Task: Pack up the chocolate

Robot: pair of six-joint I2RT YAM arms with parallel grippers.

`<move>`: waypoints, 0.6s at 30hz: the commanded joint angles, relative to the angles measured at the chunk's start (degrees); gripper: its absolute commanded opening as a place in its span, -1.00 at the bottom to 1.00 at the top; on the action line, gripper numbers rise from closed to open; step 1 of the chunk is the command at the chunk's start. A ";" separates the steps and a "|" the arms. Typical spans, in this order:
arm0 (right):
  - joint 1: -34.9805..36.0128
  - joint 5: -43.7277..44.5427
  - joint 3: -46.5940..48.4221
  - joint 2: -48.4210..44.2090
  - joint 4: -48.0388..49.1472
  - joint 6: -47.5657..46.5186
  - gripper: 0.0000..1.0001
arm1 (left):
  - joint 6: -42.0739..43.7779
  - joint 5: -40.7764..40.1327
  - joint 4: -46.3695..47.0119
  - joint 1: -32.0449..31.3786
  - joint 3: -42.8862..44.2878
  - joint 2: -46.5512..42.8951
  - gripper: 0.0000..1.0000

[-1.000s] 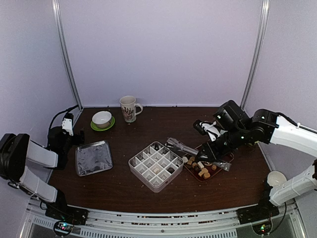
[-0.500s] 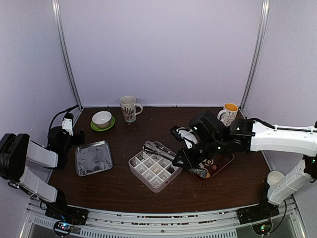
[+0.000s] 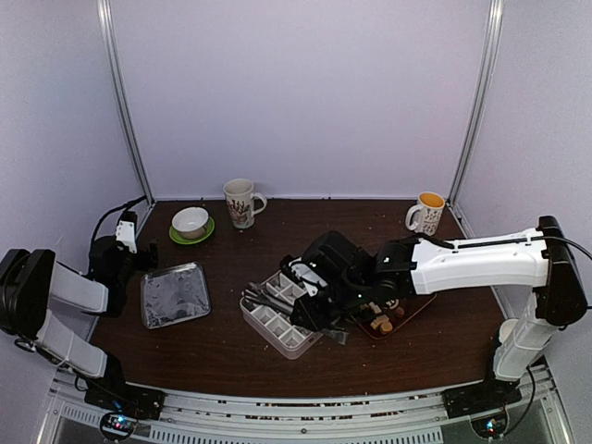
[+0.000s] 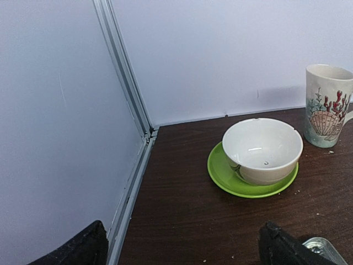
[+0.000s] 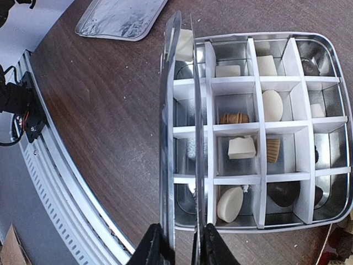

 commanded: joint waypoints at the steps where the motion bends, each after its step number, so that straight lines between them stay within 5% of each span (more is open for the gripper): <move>1: 0.69 4.23 3.09 1.12 0.23 -0.92 -0.51 | -0.53 -0.17 2.21 0.48 1.24 0.33 0.96; 18: 0.88 4.51 3.47 0.93 -0.84 -2.81 -0.31 | -0.58 -0.21 2.21 0.47 1.27 0.33 0.96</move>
